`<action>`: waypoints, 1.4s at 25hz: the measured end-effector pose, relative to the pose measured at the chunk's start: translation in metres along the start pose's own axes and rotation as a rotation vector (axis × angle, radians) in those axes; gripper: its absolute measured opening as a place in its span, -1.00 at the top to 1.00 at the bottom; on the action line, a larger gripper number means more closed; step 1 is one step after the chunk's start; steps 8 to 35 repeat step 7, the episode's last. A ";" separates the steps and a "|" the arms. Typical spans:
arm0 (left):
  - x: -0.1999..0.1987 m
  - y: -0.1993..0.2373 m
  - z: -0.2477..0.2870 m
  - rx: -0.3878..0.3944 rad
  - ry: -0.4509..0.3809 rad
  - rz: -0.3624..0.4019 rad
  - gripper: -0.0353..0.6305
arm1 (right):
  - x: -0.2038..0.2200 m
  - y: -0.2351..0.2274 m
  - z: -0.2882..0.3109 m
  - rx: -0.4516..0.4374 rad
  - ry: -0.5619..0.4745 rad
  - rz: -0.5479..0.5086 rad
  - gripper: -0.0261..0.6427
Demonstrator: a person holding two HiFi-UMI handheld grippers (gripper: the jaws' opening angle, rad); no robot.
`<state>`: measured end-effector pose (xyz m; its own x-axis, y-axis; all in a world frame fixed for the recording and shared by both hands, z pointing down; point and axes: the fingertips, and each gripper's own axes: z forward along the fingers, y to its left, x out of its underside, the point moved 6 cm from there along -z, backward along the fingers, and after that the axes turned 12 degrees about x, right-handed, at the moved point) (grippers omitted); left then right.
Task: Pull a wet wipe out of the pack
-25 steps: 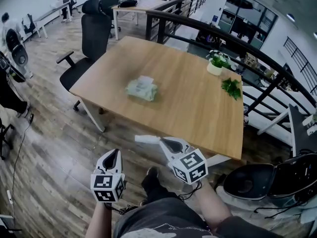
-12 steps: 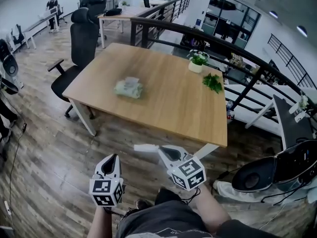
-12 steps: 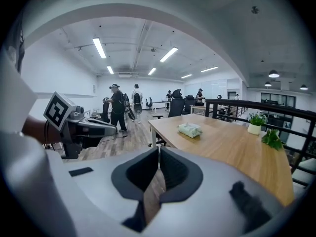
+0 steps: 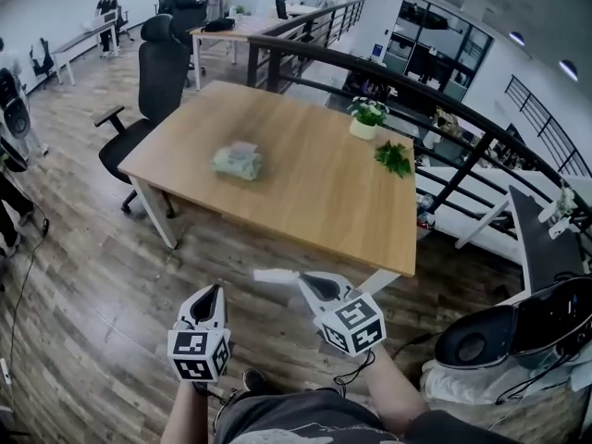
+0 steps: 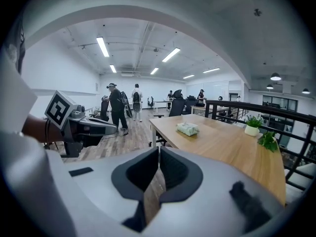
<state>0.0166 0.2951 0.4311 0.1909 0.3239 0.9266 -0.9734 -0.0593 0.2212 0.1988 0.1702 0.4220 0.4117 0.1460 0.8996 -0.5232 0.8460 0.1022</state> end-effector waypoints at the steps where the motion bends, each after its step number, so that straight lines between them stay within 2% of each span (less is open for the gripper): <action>1: 0.002 -0.007 -0.001 -0.005 0.000 -0.003 0.85 | 0.002 -0.002 -0.006 -0.006 -0.004 -0.002 0.84; 7: 0.013 -0.067 -0.003 -0.014 0.003 -0.012 0.85 | 0.024 -0.024 -0.054 -0.034 -0.007 -0.007 0.84; 35: 0.013 -0.067 -0.003 -0.014 0.003 -0.012 0.85 | 0.024 -0.024 -0.054 -0.034 -0.007 -0.007 0.84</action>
